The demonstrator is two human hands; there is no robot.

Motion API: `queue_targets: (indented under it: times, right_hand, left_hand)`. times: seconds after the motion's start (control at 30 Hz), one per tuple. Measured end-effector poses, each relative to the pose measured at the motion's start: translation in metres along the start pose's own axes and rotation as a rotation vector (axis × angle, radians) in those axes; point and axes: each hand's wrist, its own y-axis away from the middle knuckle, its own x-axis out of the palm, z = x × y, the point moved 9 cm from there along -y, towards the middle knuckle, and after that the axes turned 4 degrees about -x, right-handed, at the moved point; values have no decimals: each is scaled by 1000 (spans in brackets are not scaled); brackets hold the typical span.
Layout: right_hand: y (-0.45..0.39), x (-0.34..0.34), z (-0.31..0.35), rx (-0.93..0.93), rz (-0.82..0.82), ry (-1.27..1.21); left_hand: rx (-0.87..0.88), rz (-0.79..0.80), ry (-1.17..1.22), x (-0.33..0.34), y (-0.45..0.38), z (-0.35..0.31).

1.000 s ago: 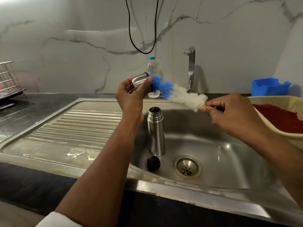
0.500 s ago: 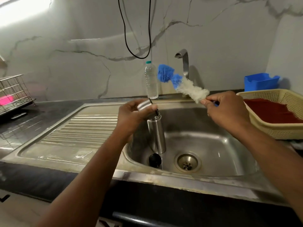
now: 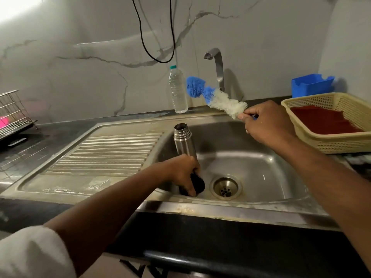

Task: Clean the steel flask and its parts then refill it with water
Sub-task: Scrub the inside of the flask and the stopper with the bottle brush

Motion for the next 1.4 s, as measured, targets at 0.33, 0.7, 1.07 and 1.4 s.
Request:
queue_targets:
  times: [0.33,0.7,1.07,1.4]
  right_hand:
    - [-2,13,-13,83,62,47]
    - [-1,14,-18,140,80,121]
    - [3,-14,-7,133,6,291]
    - [10,-39,3,134,-109,515]
  left_hand:
    - [200,149,-331,33,-22,-41]
    - [165,75,-214,9,-29,-31]
    - [40,-495,765,-90,-44,-8]
    - [123,-984,798,-94,-34,-7]
